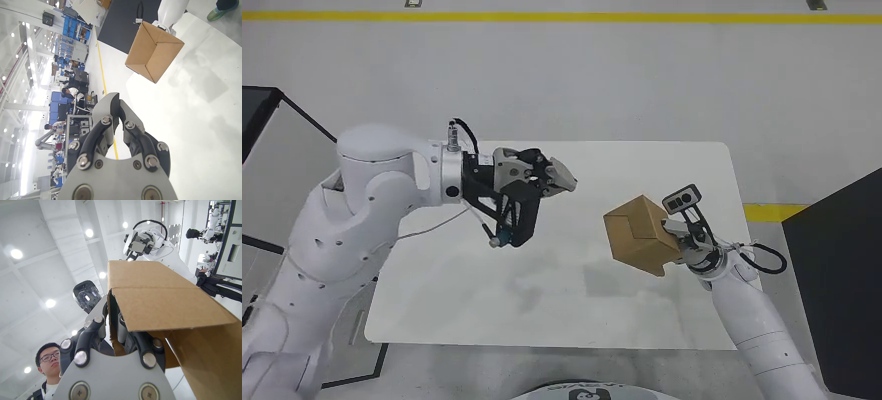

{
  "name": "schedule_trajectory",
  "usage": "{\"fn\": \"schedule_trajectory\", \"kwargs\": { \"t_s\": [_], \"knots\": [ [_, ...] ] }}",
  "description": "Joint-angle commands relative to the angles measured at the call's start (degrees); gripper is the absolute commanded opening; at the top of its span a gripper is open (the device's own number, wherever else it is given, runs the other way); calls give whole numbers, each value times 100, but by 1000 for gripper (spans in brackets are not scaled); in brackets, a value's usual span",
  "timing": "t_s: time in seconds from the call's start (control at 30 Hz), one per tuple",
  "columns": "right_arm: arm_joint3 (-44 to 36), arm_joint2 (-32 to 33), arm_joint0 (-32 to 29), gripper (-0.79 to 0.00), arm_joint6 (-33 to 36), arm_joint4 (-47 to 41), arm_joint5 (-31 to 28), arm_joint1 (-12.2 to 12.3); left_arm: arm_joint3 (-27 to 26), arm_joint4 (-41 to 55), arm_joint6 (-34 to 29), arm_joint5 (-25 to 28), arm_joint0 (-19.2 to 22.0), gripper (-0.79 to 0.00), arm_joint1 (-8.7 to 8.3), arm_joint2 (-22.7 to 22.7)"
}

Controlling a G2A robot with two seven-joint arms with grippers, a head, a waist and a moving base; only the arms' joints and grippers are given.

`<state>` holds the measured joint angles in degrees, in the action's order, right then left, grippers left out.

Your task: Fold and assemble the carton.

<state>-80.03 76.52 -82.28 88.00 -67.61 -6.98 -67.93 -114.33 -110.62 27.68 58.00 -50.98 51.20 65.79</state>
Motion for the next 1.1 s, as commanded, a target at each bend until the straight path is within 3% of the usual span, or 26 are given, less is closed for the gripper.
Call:
{"fn": "schedule_trajectory", "kwargs": {
  "t_s": [0.0,0.27,0.77,0.83,1.07],
  "knots": [
    [0,0,0,-785,0,0,0,0,-57,8,49,0,-155,0,-72,155],
    [0,0,0,-785,0,0,0,0,-229,479,299,0,-894,0,-363,928],
    [0,0,0,-785,0,0,0,0,-443,1363,782,0,-2712,0,-1003,2896],
    [0,0,0,-785,0,0,0,0,-539,1459,921,0,-2870,0,-1068,3015],
    [0,0,0,-785,0,0,0,0,-539,1459,921,0,-2870,0,-1068,3015]
  ]
}}
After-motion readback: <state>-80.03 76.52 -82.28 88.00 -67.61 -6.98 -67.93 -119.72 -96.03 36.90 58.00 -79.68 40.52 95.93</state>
